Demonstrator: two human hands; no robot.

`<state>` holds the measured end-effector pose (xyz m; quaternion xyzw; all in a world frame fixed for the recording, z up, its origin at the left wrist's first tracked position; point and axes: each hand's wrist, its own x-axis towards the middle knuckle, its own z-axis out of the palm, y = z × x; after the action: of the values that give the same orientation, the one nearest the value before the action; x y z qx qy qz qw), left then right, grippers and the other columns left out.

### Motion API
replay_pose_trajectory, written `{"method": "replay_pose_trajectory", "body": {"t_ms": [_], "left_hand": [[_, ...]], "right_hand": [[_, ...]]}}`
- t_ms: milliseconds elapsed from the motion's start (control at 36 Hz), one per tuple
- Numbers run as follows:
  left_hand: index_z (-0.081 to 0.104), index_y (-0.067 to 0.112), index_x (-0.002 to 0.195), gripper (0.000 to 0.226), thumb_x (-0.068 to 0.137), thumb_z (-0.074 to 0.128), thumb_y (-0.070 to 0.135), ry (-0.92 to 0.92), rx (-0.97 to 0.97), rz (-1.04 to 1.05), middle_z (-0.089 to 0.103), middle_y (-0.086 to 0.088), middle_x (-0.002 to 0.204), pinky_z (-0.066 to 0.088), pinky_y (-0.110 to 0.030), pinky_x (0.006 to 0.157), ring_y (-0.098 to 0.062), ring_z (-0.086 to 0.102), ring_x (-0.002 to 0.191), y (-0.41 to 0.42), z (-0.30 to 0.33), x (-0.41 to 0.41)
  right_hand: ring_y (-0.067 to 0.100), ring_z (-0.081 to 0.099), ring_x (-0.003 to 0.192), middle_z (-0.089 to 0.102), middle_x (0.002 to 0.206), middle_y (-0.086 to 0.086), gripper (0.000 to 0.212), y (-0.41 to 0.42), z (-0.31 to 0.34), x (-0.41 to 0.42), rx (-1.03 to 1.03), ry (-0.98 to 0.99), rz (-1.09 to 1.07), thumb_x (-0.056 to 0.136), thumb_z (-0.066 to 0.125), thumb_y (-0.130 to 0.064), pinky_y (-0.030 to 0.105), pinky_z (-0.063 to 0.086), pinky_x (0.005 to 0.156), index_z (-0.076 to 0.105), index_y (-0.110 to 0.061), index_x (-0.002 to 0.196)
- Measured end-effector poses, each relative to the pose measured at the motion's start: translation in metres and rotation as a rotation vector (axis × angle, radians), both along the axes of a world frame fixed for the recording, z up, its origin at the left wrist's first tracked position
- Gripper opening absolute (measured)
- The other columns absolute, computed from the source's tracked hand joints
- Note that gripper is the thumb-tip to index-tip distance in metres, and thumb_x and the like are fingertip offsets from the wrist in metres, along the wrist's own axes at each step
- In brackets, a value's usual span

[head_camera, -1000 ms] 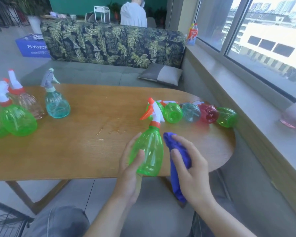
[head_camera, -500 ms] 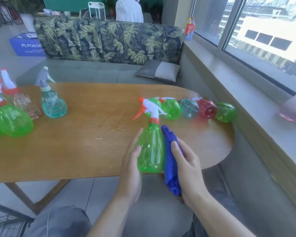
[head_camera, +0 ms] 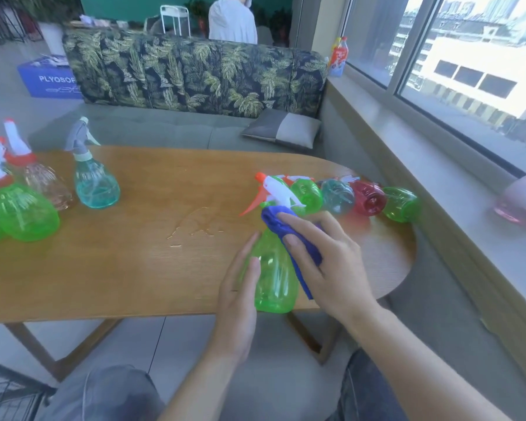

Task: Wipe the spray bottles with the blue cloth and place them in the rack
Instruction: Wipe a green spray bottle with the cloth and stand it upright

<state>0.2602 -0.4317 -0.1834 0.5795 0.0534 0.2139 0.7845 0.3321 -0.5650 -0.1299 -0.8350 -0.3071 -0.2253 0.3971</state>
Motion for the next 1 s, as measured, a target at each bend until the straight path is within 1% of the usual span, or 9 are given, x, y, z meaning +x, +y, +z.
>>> {"method": "replay_pose_trajectory", "body": {"t_ms": [250, 361, 444, 528, 611, 722, 778, 861, 1000], "left_hand": [[0.067, 0.031, 0.145, 0.037, 0.111, 0.053, 0.034, 0.062, -0.116, 0.049, 0.067, 0.000, 0.149, 0.037, -0.063, 0.125, -0.025, 0.058, 0.145, 0.008, -0.004, 0.000], [0.065, 0.043, 0.145, 0.048, 0.099, 0.058, 0.053, 0.070, -0.129, 0.048, 0.063, -0.004, 0.154, 0.038, -0.064, 0.124, -0.033, 0.056, 0.145, 0.015, -0.008, -0.002], [0.064, 0.042, 0.147, 0.046, 0.103, 0.052, 0.049, 0.025, -0.128, 0.010, 0.056, 0.017, 0.158, 0.036, -0.060, 0.126, -0.021, 0.050, 0.151, 0.016, -0.006, -0.003], [0.063, 0.043, 0.148, 0.046, 0.105, 0.052, 0.051, 0.005, -0.101, 0.036, 0.056, 0.014, 0.160, 0.031, -0.060, 0.128, -0.019, 0.047, 0.153, 0.014, -0.004, 0.000], [0.062, 0.041, 0.150, 0.050, 0.103, 0.054, 0.054, 0.007, -0.053, 0.043, 0.058, 0.008, 0.159, 0.030, -0.060, 0.128, -0.021, 0.047, 0.154, 0.012, -0.005, 0.001], [0.062, 0.038, 0.146, 0.037, 0.111, 0.051, 0.045, -0.002, 0.019, 0.026, 0.062, 0.029, 0.148, 0.038, -0.035, 0.124, 0.005, 0.051, 0.144, 0.007, -0.002, 0.000], [0.061, 0.037, 0.146, 0.041, 0.110, 0.044, 0.047, -0.005, 0.027, 0.045, 0.062, 0.030, 0.147, 0.038, -0.031, 0.123, 0.008, 0.051, 0.142, 0.005, 0.000, -0.001], [0.064, 0.032, 0.147, 0.049, 0.112, 0.038, 0.056, 0.010, -0.037, 0.063, 0.064, 0.016, 0.151, 0.037, -0.044, 0.125, -0.006, 0.052, 0.147, 0.007, -0.004, 0.000], [0.065, 0.042, 0.146, 0.057, 0.101, 0.044, 0.071, 0.077, -0.080, 0.060, 0.064, 0.004, 0.152, 0.035, -0.060, 0.126, -0.023, 0.055, 0.147, 0.012, -0.009, -0.002]], "right_hand": [[0.015, 0.057, 0.085, 0.055, 0.113, 0.001, 0.034, 0.010, -0.021, -0.021, -0.132, -0.128, 0.141, 0.108, 0.051, -0.041, 0.034, 0.053, 0.070, 0.070, -0.027, 0.133], [0.014, 0.050, 0.083, 0.051, 0.111, 0.000, 0.030, 0.001, -0.035, -0.033, -0.263, -0.306, 0.254, 0.110, 0.050, -0.041, 0.028, 0.049, 0.058, 0.065, -0.031, 0.134], [0.012, 0.050, 0.085, 0.049, 0.113, -0.002, 0.030, -0.009, -0.039, -0.035, -0.374, -0.414, 0.330, 0.109, 0.054, -0.040, 0.027, 0.047, 0.051, 0.064, -0.031, 0.136], [0.012, 0.051, 0.083, 0.049, 0.114, -0.004, 0.031, -0.014, -0.028, -0.028, -0.335, -0.413, 0.293, 0.110, 0.049, -0.042, 0.025, 0.046, 0.057, 0.060, -0.033, 0.137], [0.009, 0.054, 0.086, 0.049, 0.113, -0.007, 0.034, -0.011, -0.007, -0.014, -0.134, -0.278, 0.179, 0.110, 0.048, -0.042, 0.024, 0.049, 0.070, 0.066, -0.028, 0.135], [0.009, 0.057, 0.083, 0.050, 0.104, -0.015, 0.037, 0.003, 0.009, 0.007, -0.097, -0.077, 0.058, 0.105, 0.053, -0.045, 0.034, 0.054, 0.074, 0.069, -0.030, 0.134], [0.011, 0.060, 0.081, 0.049, 0.100, -0.016, 0.038, 0.011, 0.003, 0.006, -0.115, -0.017, 0.038, 0.104, 0.051, -0.049, 0.039, 0.055, 0.074, 0.067, -0.034, 0.134], [0.020, 0.058, 0.074, 0.050, 0.101, -0.008, 0.036, 0.017, -0.010, -0.006, -0.157, -0.049, 0.061, 0.104, 0.052, -0.047, 0.039, 0.054, 0.065, 0.068, -0.032, 0.133], [0.012, 0.048, 0.073, 0.045, 0.103, -0.006, 0.032, 0.006, -0.024, -0.022, -0.258, -0.209, 0.228, 0.105, 0.057, -0.038, 0.018, 0.036, 0.062, 0.070, -0.028, 0.132]]}}
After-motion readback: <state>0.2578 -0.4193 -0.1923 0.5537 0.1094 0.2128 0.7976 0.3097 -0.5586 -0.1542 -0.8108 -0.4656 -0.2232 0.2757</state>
